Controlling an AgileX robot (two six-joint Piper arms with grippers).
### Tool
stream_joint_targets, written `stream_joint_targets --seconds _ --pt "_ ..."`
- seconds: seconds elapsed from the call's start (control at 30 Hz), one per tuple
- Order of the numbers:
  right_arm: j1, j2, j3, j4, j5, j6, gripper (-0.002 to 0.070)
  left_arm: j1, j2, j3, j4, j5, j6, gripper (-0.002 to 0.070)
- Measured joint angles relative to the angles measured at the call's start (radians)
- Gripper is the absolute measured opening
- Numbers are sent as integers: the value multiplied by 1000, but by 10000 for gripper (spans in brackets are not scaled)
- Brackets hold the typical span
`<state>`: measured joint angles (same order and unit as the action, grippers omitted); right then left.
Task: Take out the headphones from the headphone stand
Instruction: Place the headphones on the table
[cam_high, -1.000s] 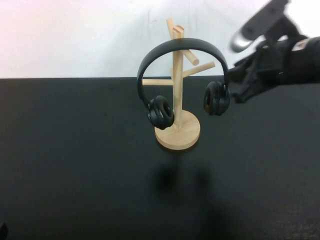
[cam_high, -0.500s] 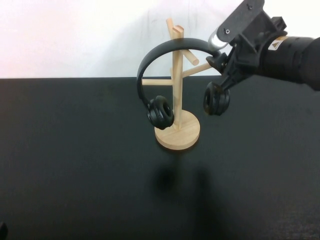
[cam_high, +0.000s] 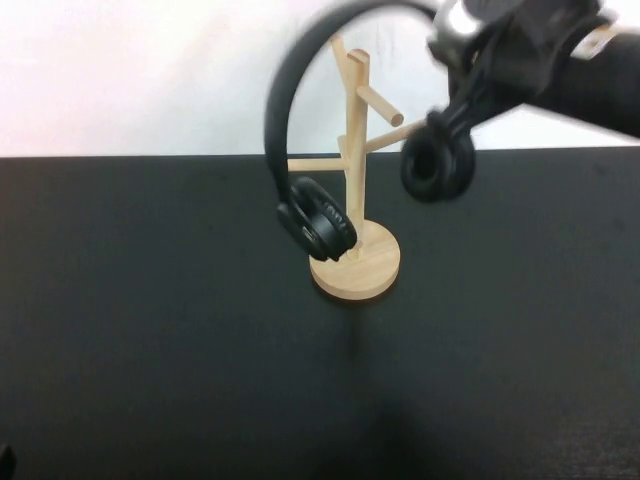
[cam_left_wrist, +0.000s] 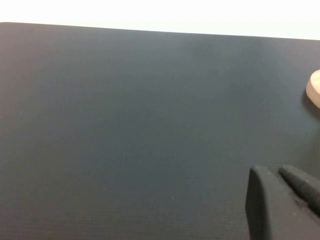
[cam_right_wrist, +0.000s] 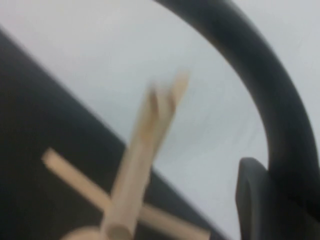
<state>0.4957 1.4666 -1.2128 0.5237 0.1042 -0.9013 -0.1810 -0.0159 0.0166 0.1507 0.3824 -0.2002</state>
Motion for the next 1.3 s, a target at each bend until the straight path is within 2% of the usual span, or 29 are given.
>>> stream_joint_targets --seconds 0.03,0.07,0.1,0.13,0.17,0.2,0.27,0.33,0.37,0.4,0.43,0.47,0.5,0.53,0.57,0.6,0.63,0.67,0.73,0.77,0.8,0.87,0.9,0.97,1.0,1.07,1.1,1.17,1.3 --pt "9 -37 -2 2 10 0 57 0 0 0 0 0 0 2" --pt "15 -67 -2 1 21 0 -6 0 0 0 0 0 0 2" --pt "19 -101 -4 1 41 0 -6 0 0 0 0 0 0 2" --pt "22 -132 -4 1 64 0 57 0 0 0 0 0 0 2" --pt "22 -154 -4 1 90 0 -6 0 0 0 0 0 0 2" --pt "17 -176 -4 1 121 0 57 0 0 0 0 0 0 2" --pt "-12 -205 -4 1 183 12 57 0 0 0 0 0 0 2" --pt "-66 -212 6 -14 253 49 57 0 0 0 0 0 0 2" --pt "-92 -212 15 -26 277 74 -6 0 0 0 0 0 0 2" --pt "-128 -212 29 -42 301 112 57 0 0 0 0 0 0 2" --pt "-166 -212 49 -60 317 155 57 0 0 0 0 0 0 2" --pt "-197 -212 68 -75 324 189 -6 0 0 0 0 0 0 2" --pt "-239 -212 94 -88 332 229 57 0 0 0 0 0 0 2" --pt "-280 -212 122 -95 337 264 57 0 0 0 0 0 0 2" --pt "-319 -207 144 -100 339 288 -6 0 0 0 0 0 0 2" --pt "-355 -203 172 -103 344 315 57 0 0 0 0 0 0 2" --pt "-385 -190 198 -106 351 338 57 0 0 0 0 0 0 2" --pt "-405 -173 221 -107 359 358 -6 0 0 0 0 0 0 2" --pt "-431 -121 253 -110 400 391 57 0 0 0 0 0 0 2" --pt "-434 -93 260 -113 425 398 -6 0 0 0 0 0 0 2" --pt "-436 -56 262 -114 458 405 57 0 0 0 0 0 0 2" --pt "-423 12 262 -114 503 419 -6 0 0 0 0 0 0 2" --pt "-414 49 262 -119 510 434 57 0 0 0 0 0 0 2" --pt "-393 117 262 -138 510 476 -3 0 0 0 0 0 0 2" --pt "-382 149 259 -157 508 498 57 0 0 0 0 0 0 2" --pt "-364 204 246 -193 508 539 8 0 0 0 0 0 0 2" --pt "-358 230 236 -212 508 562 57 0 0 0 0 0 0 2" --pt "-347 269 214 -241 508 598 23 0 0 0 0 0 0 2" --pt "-344 319 170 -272 499 636 64 0 0 0 0 0 0 2"
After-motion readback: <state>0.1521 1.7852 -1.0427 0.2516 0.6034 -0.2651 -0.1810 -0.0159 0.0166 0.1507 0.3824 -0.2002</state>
